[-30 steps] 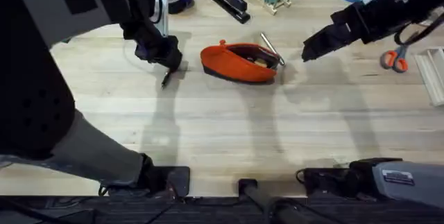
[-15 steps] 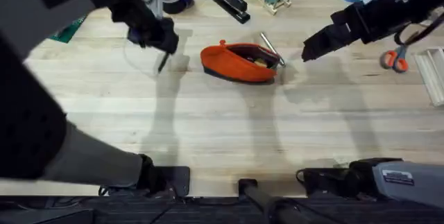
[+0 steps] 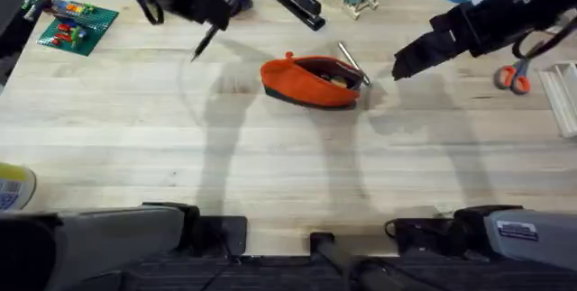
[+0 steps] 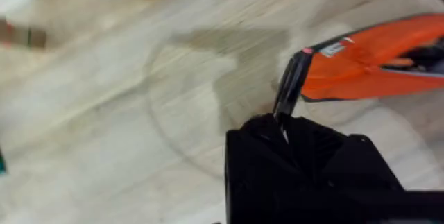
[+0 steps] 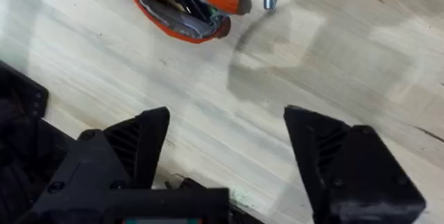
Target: Unzip the bag, pick up the pens from the table one at a time and place them inside, then zip the bag closed.
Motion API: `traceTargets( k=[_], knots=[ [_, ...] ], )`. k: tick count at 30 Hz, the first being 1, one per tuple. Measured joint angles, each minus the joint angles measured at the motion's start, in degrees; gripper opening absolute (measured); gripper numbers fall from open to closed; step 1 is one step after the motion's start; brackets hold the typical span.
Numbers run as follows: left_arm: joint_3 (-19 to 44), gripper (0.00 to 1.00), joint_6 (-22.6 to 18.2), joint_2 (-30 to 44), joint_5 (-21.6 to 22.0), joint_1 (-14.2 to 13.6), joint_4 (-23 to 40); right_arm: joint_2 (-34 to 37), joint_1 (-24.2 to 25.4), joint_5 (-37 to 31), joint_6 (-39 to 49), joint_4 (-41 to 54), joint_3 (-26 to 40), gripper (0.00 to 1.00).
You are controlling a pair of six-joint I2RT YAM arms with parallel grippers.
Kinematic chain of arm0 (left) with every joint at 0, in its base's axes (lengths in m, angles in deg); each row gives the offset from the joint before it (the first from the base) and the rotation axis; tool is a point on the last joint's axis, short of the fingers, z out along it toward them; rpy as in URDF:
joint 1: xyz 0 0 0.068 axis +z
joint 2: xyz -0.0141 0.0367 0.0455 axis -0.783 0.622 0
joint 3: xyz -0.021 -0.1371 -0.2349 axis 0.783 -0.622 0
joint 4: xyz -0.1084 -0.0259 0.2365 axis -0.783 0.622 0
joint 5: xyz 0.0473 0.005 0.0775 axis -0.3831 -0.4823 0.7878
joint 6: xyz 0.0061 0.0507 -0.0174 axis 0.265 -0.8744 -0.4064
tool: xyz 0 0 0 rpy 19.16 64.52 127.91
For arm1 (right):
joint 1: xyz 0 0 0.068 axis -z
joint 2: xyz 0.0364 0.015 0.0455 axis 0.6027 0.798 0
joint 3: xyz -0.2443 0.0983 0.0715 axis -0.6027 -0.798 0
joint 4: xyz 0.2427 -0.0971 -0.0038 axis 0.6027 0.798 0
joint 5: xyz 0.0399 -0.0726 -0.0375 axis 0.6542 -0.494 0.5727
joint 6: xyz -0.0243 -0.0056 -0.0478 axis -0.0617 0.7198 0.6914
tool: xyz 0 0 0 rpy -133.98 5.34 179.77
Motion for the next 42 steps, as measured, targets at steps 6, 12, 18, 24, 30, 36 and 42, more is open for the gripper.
traceTargets(
  k=[6, 12, 18, 24, 30, 36, 42],
  knots=[
    [6.4, 0.041, -8.0, 0.0, -1.2, -4.8, 2.4, 0.0, 0.0, 0.0, 0.0, 0.0, 0.0, 0.996],
    [7.2, 0.041, -18.2, 0.0, -4.8, -9.8, 2.7, 0.0, 0.0, 0.0, 0.0, 0.0, 0.0, 0.996],
    [7.2, 0.040, -26.7, 0.0, -9.6, -14.6, 2.5, 0.0, 0.0, 0.0, 0.0, 0.0, 0.0, 0.996],
    [7.2, 0.040, -30.1, 0.0, -13.1, -17.3, 0.3, 0.0, 0.0, 0.0, 0.0, 0.0, 0.0, 0.997],
    [7.2, 0.039, -31.1, 0.7, -14.7, -19.8, -1.1, 0.0, 0.0, 0.0, 0.0, 0.0, 0.0, 0.996],
    [7.2, 0.039, -31.3, 4.1, -14.8, -22.6, -1.1, 0.0, 0.0, 0.0, 0.0, 0.0, 0.0, 0.996],
    [7.2, 0.039, -31.3, 8.5, -14.9, -23.6, -0.9, 0.0, 0.0, 0.0, 0.0, 0.0, 0.0, 0.996]
  ],
)
